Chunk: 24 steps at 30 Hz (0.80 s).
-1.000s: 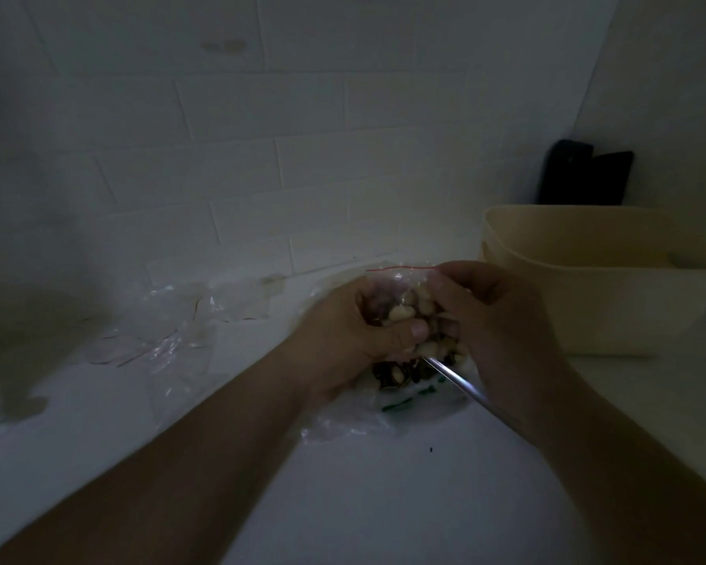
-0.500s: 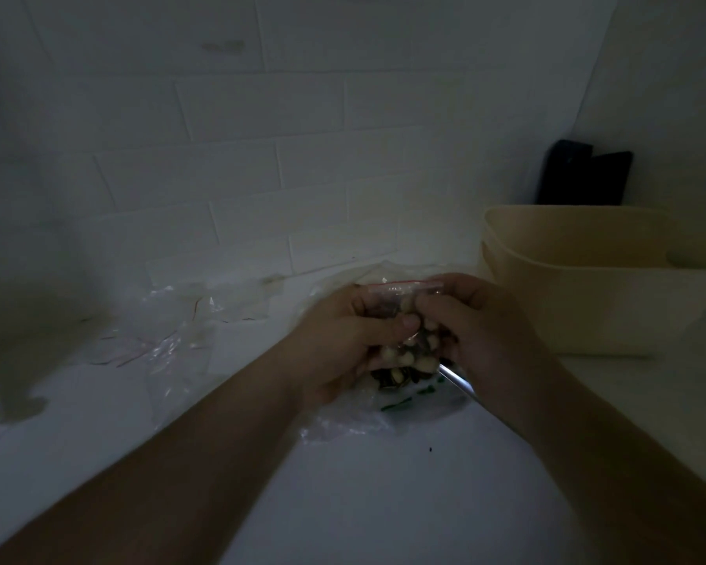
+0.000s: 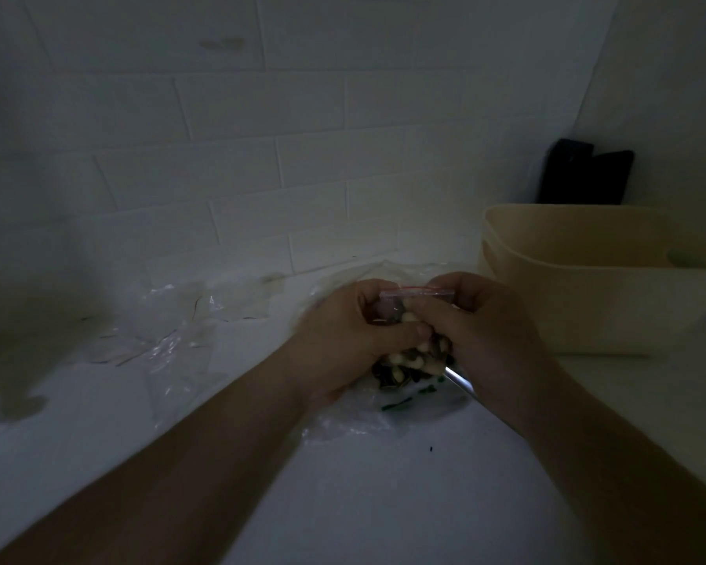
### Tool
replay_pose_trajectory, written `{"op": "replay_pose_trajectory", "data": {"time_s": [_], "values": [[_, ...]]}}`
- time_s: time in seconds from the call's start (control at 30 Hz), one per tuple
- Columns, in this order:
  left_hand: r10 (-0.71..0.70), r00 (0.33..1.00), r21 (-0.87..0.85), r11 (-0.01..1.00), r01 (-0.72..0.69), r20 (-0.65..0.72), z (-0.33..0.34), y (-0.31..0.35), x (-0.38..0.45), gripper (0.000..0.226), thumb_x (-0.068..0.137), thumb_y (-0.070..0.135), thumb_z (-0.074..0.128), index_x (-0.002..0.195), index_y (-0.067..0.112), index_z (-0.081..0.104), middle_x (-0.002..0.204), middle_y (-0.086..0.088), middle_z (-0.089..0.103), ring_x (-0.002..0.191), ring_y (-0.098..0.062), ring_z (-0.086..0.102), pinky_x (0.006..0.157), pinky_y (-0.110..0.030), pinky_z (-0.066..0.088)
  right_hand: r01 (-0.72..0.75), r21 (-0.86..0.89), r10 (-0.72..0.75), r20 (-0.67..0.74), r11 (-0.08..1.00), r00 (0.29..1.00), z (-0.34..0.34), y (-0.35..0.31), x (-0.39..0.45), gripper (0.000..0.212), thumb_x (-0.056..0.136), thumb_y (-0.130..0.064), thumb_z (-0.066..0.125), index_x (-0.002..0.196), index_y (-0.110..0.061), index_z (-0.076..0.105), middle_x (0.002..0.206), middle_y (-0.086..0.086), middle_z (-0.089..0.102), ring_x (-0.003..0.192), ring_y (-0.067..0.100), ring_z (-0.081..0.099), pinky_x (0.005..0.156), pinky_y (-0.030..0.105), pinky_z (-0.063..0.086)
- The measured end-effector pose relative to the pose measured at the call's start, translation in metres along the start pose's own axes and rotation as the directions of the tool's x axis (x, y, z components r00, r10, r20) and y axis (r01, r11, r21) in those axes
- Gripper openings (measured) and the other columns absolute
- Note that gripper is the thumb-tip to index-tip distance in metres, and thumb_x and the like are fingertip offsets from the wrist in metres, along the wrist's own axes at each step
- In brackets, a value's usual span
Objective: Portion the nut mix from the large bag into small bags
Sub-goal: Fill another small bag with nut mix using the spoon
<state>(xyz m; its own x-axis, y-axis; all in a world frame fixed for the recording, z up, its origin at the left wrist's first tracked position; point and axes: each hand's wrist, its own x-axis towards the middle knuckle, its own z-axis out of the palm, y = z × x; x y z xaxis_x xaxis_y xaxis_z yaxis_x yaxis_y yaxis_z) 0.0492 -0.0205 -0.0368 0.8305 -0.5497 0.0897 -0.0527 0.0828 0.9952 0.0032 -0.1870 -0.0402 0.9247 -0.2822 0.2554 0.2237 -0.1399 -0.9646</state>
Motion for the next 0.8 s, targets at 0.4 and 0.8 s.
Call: {"op": "replay_pose_trajectory", "data": {"time_s": [0.4, 0.8], "values": [[-0.072, 0.997, -0.236, 0.969, 0.067, -0.012, 0.0035, 0.0076, -0.0027, 0.029, 0.097, 0.004, 0.064, 0.125, -0.004, 0.067, 0.119, -0.029, 0.072, 0.103, -0.040, 0.071, 0.094, -0.046, 0.060, -0.123, 0.328, 0.109, 0.061, 0.937, 0.992, -0.0028, -0.0028, 0.0022, 0.008, 0.095, -0.013, 0.070, 0.096, -0.009, 0.076, 0.099, 0.027, 0.075, 0.089, 0.043, 0.073, 0.090, 0.071, 0.054], [-0.006, 0.971, -0.210, 0.977, -0.046, -0.241, 0.0029, 0.0066, 0.0013, 0.014, 0.101, 0.012, 0.064, 0.102, 0.003, 0.074, 0.100, -0.023, 0.076, 0.085, -0.031, 0.073, 0.076, -0.040, 0.063, -0.030, 0.136, 0.031, -0.005, 0.990, 1.000, -0.0023, 0.0018, 0.0039, 0.010, 0.095, -0.020, 0.073, 0.089, -0.015, 0.080, 0.092, 0.014, 0.079, 0.093, 0.037, 0.076, 0.089, 0.060, 0.060]]}}
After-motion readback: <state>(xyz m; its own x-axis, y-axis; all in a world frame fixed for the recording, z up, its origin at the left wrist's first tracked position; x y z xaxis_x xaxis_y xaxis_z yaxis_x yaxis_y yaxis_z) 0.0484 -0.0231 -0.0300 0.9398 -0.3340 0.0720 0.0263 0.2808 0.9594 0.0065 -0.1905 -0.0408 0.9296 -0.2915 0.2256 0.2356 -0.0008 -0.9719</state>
